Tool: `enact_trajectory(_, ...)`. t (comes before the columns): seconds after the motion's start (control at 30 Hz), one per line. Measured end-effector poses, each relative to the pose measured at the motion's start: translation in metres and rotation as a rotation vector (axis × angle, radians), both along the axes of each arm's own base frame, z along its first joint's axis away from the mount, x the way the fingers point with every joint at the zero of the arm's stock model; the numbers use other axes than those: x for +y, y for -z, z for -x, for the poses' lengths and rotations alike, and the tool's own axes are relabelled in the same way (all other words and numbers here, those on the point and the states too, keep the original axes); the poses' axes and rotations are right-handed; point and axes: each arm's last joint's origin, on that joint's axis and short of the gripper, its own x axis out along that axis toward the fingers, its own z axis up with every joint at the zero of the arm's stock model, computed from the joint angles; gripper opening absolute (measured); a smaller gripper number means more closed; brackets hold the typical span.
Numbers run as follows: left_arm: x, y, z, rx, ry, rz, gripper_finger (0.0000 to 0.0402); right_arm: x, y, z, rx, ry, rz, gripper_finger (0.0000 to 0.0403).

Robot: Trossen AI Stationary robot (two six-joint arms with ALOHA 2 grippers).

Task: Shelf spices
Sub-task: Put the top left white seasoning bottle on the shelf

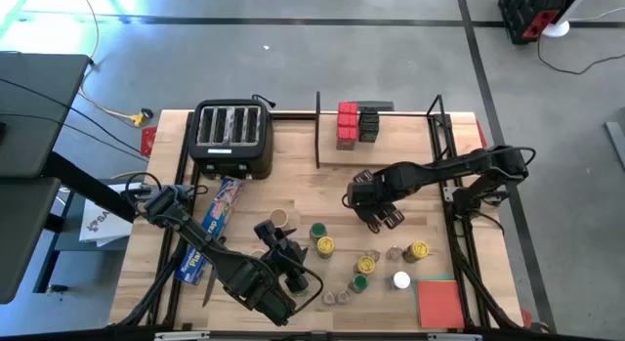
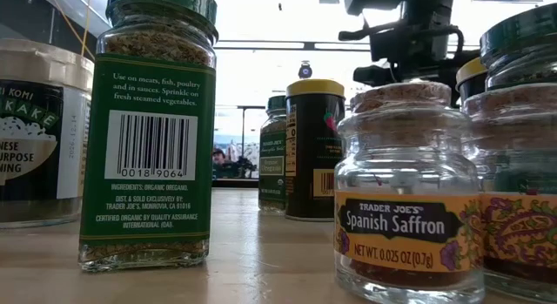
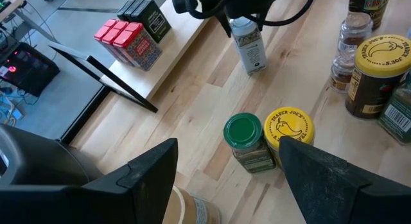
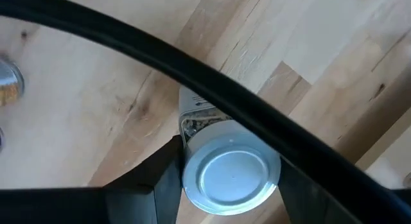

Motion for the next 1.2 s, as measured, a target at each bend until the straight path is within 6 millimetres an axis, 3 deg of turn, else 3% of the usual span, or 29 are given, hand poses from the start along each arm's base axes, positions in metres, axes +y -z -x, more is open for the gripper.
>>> enact_trajectory(0.33, 0.0, 0.0, 0.0, 0.001, 0.0, 0.0, 0.0268, -0.009, -0.011, 0.005, 0.017, 0.179, -0.069, 0.0197)
enact_trajectory(0.53, 0.001, 0.0, 0.0, 0.0, 0.0, -0.007, 0.0268, -0.023, -0.053, -0.002, -0.053, 0.29, -0.086, 0.0197)
enact_trajectory(0.7, 0.0, 0.0, 0.003, 0.029, 0.011, -0.031, 0.0268, -0.041, -0.106, -0.015, -0.228, 0.356, -0.067, 0.0197)
enact_trajectory(0.83, 0.001, 0.0, 0.011, 0.058, -0.008, -0.048, 0.0268, -0.071, -0.146, -0.03, -0.318, 0.404, -0.025, 0.0197)
enact_trajectory(0.97, 0.0, -0.001, 0.02, 0.061, -0.041, -0.033, 0.0268, -0.116, -0.168, -0.046, -0.32, 0.468, 0.012, 0.0197)
enact_trajectory(1.2, -0.004, -0.019, 0.034, -0.006, -0.009, -0.026, 0.0268, -0.202, -0.166, -0.067, -0.434, 0.609, -0.07, 0.0197)
